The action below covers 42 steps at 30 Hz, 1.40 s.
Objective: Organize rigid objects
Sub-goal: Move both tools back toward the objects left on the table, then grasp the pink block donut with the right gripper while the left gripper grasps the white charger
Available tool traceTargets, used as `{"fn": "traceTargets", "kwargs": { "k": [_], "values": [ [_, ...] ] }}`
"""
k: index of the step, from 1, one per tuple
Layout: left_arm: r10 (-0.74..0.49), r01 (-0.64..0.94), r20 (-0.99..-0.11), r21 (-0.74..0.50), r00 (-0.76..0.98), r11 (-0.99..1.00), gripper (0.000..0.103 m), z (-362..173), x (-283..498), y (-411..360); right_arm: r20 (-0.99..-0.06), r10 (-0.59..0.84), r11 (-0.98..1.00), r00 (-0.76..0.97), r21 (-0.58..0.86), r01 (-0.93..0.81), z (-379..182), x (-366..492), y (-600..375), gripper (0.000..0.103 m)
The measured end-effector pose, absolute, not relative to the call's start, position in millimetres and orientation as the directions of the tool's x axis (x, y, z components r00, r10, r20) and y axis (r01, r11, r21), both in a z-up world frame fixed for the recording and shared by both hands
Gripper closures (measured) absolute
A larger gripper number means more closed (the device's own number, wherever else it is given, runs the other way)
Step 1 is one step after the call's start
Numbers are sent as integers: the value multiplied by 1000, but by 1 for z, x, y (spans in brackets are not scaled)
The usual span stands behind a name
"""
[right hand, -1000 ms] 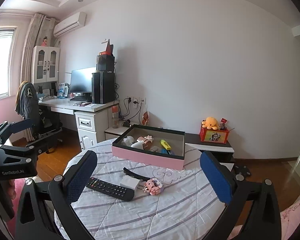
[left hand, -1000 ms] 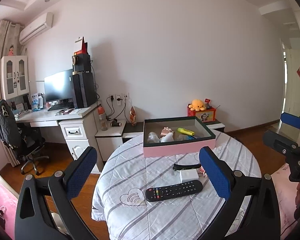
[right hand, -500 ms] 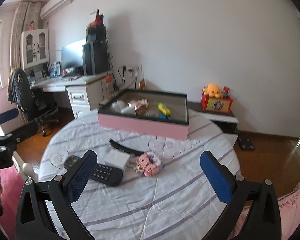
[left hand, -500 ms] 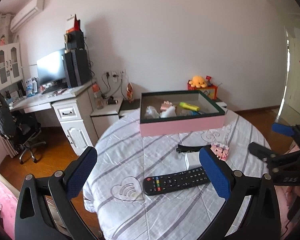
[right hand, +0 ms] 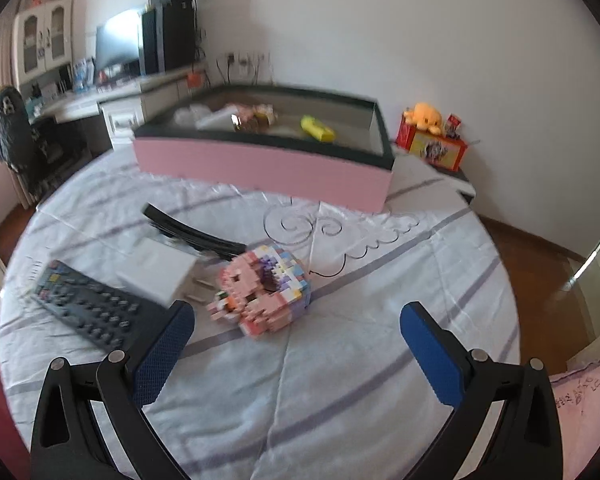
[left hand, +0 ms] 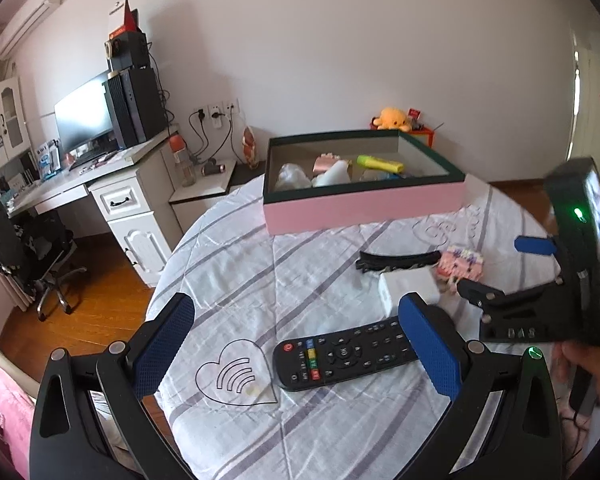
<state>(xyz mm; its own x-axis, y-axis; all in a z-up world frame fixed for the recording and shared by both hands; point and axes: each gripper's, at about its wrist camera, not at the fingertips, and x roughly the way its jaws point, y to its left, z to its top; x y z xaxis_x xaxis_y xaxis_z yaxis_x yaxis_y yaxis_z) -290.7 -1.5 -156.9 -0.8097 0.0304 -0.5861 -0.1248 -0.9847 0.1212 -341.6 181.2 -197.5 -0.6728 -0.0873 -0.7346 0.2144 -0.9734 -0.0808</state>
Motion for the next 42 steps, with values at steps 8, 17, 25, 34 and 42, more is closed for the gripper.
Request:
{"fn": "traceTargets", "kwargs": {
  "k": [8, 17, 25, 34, 42],
  "values": [
    [16, -119, -612, 128, -791, -985, 0, -166, -299, -2, -789, -113, -965, -604, -59, 257, -214, -370, 174, 3],
    [70, -174, -645, 99, -761, -980, 0, -173, -303, 9, -783, -185, -953, -594, -4, 302, -213, -362, 178, 36],
    [109, -203, -686, 57, -719, -978, 0, -183, -322, 35, -776, -134, -969, -616, -29, 247, -212, -338, 204, 36],
    [91, -218, -751, 72, -655, -973, 0, -208, -358, 83, -747, -142, -975, -650, -9, 223, -217, -331, 222, 36],
    [58, -177, -780, 68, -623, -982, 0, -227, -379, 87, -743, -156, -972, -651, -2, 235, -218, -332, 224, 36]
  ]
}}
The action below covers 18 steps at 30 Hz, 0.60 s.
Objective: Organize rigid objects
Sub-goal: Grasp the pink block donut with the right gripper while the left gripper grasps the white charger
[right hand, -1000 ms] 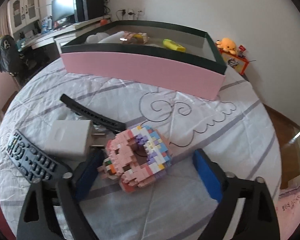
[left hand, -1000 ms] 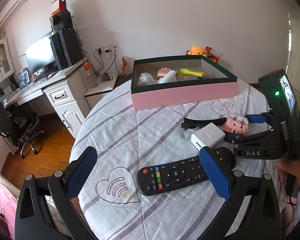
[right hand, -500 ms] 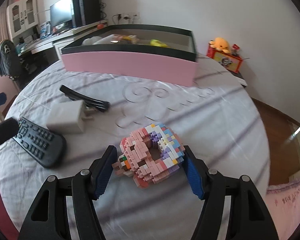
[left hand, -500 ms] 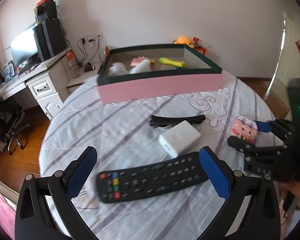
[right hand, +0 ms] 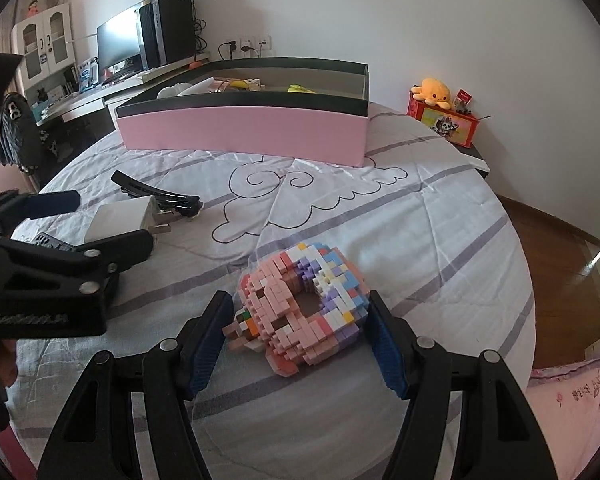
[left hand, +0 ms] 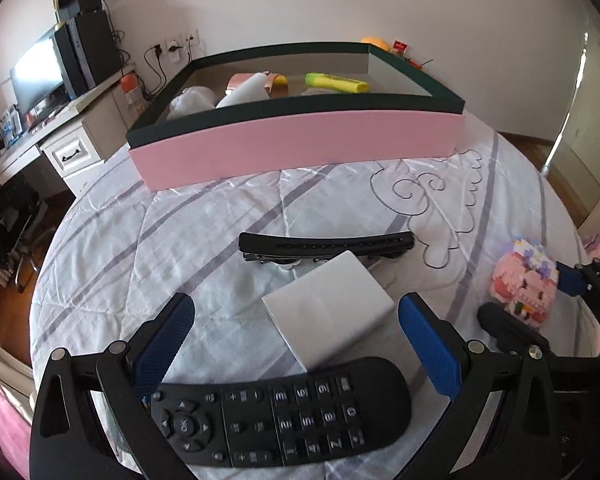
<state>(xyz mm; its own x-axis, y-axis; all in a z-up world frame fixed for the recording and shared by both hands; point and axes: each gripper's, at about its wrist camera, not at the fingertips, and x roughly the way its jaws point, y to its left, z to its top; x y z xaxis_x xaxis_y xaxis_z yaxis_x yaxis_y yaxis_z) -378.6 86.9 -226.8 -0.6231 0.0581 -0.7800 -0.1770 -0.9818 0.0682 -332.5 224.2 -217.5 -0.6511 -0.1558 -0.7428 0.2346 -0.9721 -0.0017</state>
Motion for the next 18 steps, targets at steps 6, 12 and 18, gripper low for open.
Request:
{"fn": "traceTargets", "kwargs": {
  "k": [6, 12, 18],
  "values": [
    [80, -204, -792, 57, -605, -977, 9, -234, -384, 92, -743, -167, -971, -648, 8, 241, -218, -333, 225, 35],
    [147, -273, -778, 32, -611, -961, 39, -231, -381, 98, -743, -163, -971, -649, 3, 241, -218, -333, 225, 35],
    [148, -274, -770, 36, -620, -961, 39, -228, -376, 94, -742, -163, -971, -650, 3, 240, -218, -332, 225, 35]
  ]
}}
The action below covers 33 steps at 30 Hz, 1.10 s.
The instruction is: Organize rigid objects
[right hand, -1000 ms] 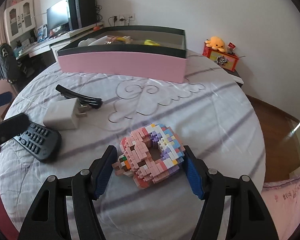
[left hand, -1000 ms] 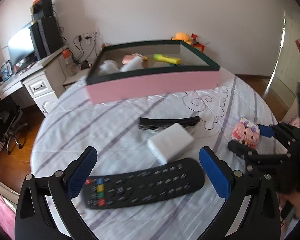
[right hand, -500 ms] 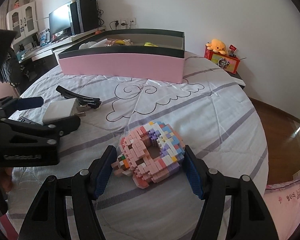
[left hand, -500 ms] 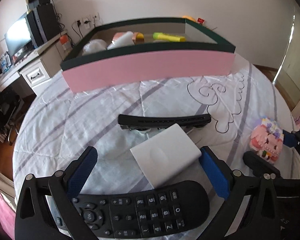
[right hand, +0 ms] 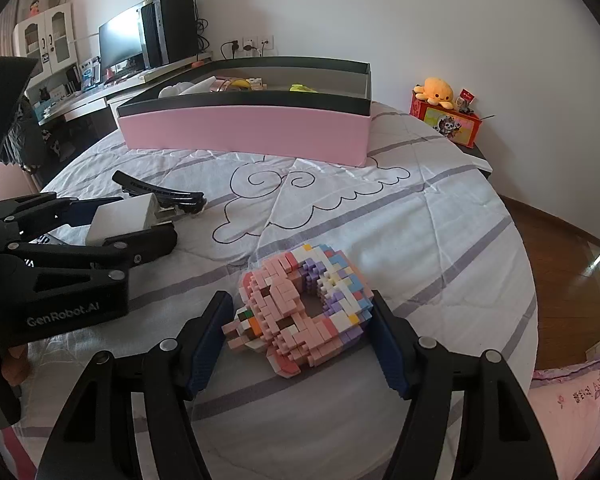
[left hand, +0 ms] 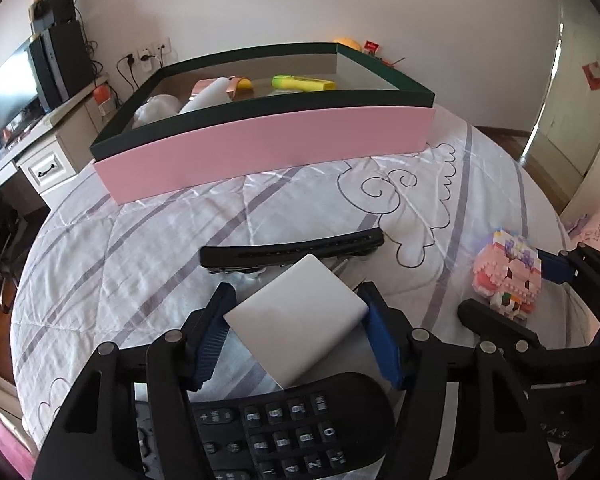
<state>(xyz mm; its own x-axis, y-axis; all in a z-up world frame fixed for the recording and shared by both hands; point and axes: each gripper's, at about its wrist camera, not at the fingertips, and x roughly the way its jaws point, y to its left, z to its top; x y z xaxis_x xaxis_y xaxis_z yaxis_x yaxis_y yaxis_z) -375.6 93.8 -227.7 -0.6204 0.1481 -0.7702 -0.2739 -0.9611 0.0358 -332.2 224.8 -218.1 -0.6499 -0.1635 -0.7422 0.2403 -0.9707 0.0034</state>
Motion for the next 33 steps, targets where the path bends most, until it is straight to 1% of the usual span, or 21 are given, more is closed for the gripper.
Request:
{"fn": "traceTargets", "kwargs": {
  "k": [7, 10, 13, 16, 19, 21, 23, 26, 28, 31, 33],
  "values": [
    [125, -258, -768, 54, -629, -965, 39, -225, -369, 80, -730, -185, -970, -658, 29, 241, -217, -330, 229, 36],
    [127, -248, -765, 43, -631, -968, 39, -224, -365, 70, -709, -245, -964, -662, 108, 241, -215, -329, 239, 36],
    [130, -241, -755, 39, -643, -970, 39, -219, -360, 63, -690, -275, -960, -670, 163, 227, -213, -328, 247, 36],
    [150, -243, -740, 19, -656, -970, 39, -212, -354, 56, -681, -283, -959, -675, 186, 215, -210, -325, 248, 36],
    [152, -235, -722, 15, -676, -972, 39, -204, -346, 47, -653, -322, -947, -686, 238, 218, -203, -320, 249, 36],
    [162, -235, -706, 6, -689, -972, 39, -196, -339, 40, -636, -335, -942, -696, 248, 226, -195, -316, 244, 36],
    [164, -229, -682, 6, -713, -973, 39, -185, -330, 34, -606, -340, -940, -719, 245, 238, -182, -308, 237, 36],
    [148, -213, -621, 32, -770, -976, 39, -162, -310, 25, -557, -340, -940, -758, 220, 260, -155, -291, 226, 36],
    [142, -206, -562, 52, -815, -977, 39, -144, -293, 19, -533, -338, -941, -776, 197, 274, -137, -281, 220, 36],
    [138, -166, -478, 17, -867, -986, 39, -114, -268, 4, -457, -332, -943, -825, 139, 302, -99, -255, 208, 36],
    [125, -142, -422, 9, -898, -990, 39, -96, -250, -6, -424, -324, -945, -846, 100, 312, -81, -241, 200, 36]
  ]
}}
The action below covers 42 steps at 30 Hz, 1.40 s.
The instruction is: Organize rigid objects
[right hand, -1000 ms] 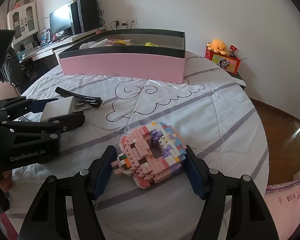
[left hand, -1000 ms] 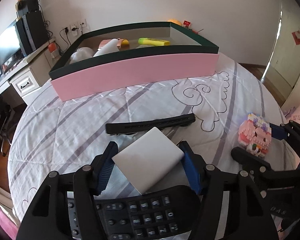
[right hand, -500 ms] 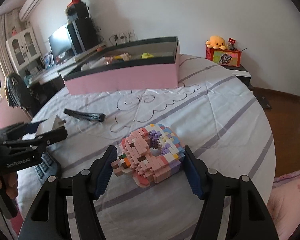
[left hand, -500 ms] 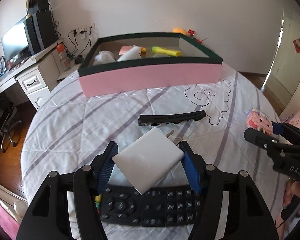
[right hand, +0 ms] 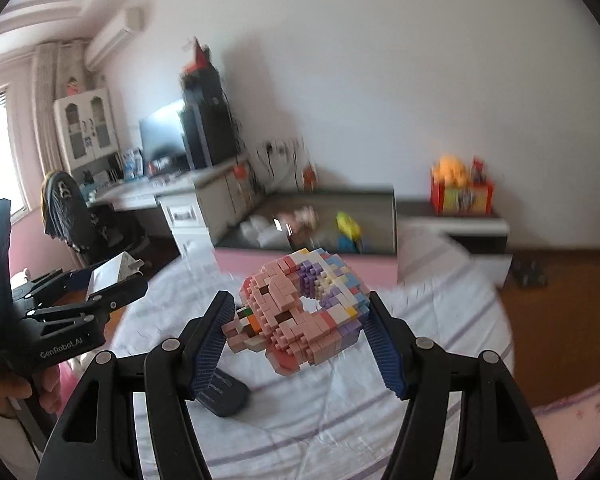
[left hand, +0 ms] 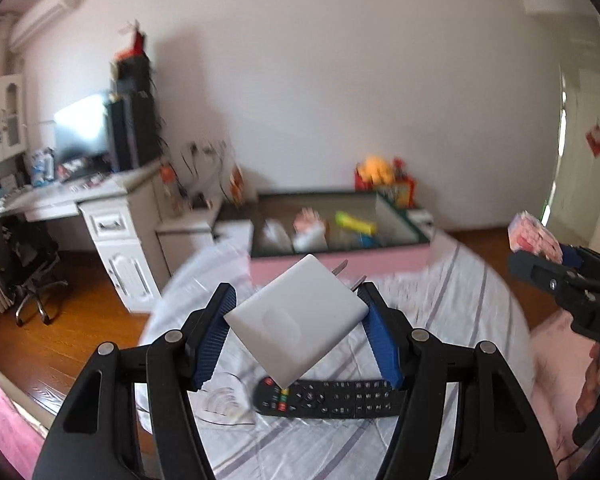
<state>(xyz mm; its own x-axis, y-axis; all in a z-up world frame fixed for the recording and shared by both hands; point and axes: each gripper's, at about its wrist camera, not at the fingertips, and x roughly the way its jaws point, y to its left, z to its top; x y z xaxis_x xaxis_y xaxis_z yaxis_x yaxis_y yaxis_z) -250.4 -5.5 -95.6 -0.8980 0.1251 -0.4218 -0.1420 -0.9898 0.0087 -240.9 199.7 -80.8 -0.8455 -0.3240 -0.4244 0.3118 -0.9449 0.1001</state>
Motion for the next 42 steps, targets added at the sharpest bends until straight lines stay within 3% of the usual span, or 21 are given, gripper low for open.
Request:
{"fn": "traceTargets", "kwargs": {
  "k": [8, 13, 28, 30, 34, 37, 39, 42],
  "values": [
    [111, -118, -235, 19, -966, -993, 39, -39, -175, -25, -253, -290, -951, -923, -35, 308, -23, -168, 171, 36],
    [75, -80, -157, 22, -985, -997, 39, -21, -139, -33, -196, -278, -951, -940, -81, 298, -6, -132, 160, 36],
    [51, -55, -70, 58, -996, -997, 38, -2, -89, -38, -131, -274, -949, -953, -126, 290, 13, -82, 145, 36],
    [59, -63, -73, 57, -996, -996, 39, -1, -92, -38, -132, -277, -948, -952, -123, 293, 13, -86, 144, 36],
    [77, -84, -105, 69, -991, -994, 49, -7, -112, -32, -148, -285, -946, -947, -115, 303, 10, -97, 147, 36],
    [137, -147, -152, 58, -979, -987, 50, -19, -147, -25, -179, -288, -946, -941, -102, 309, 4, -118, 149, 36],
    [173, -188, -209, 57, -963, -981, 50, -41, -176, -23, -207, -311, -938, -928, -89, 334, -4, -135, 152, 36],
    [123, -162, -405, 65, -906, -985, 51, -93, -228, -21, -249, -323, -937, -913, -54, 346, -22, -151, 166, 36]
  ]
}}
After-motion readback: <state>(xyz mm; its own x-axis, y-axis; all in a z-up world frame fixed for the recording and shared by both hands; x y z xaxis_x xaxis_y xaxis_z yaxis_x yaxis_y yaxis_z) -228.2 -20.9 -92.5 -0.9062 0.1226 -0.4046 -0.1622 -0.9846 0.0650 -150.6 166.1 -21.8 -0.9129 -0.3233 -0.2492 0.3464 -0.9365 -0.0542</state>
